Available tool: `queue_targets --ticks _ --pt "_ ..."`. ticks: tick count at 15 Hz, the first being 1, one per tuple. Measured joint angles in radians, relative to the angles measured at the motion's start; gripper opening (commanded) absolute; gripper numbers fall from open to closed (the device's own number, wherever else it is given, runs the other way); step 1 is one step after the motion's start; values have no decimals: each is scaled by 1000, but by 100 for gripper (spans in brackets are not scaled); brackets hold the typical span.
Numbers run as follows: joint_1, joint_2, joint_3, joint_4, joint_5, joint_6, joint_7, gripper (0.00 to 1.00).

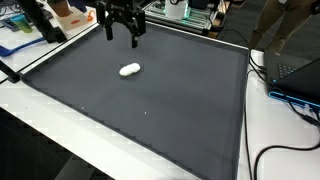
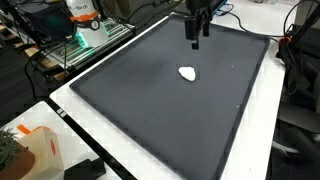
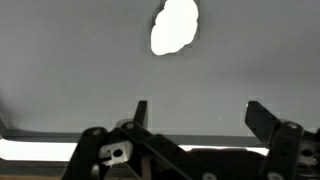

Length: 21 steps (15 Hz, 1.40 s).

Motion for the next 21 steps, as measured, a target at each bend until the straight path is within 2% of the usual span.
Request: queue_targets --ticks 5,10,13,18,21 --pt "15 -93 4 154 -90 -232 84 100" --pt "54 -228 5 285 -104 -374 94 100" --pt "67 -277 6 325 -104 -399 94 100" --pt "68 -285 11 343 -104 -401 95 100" --pt "92 -307 3 398 -104 -456 112 100"
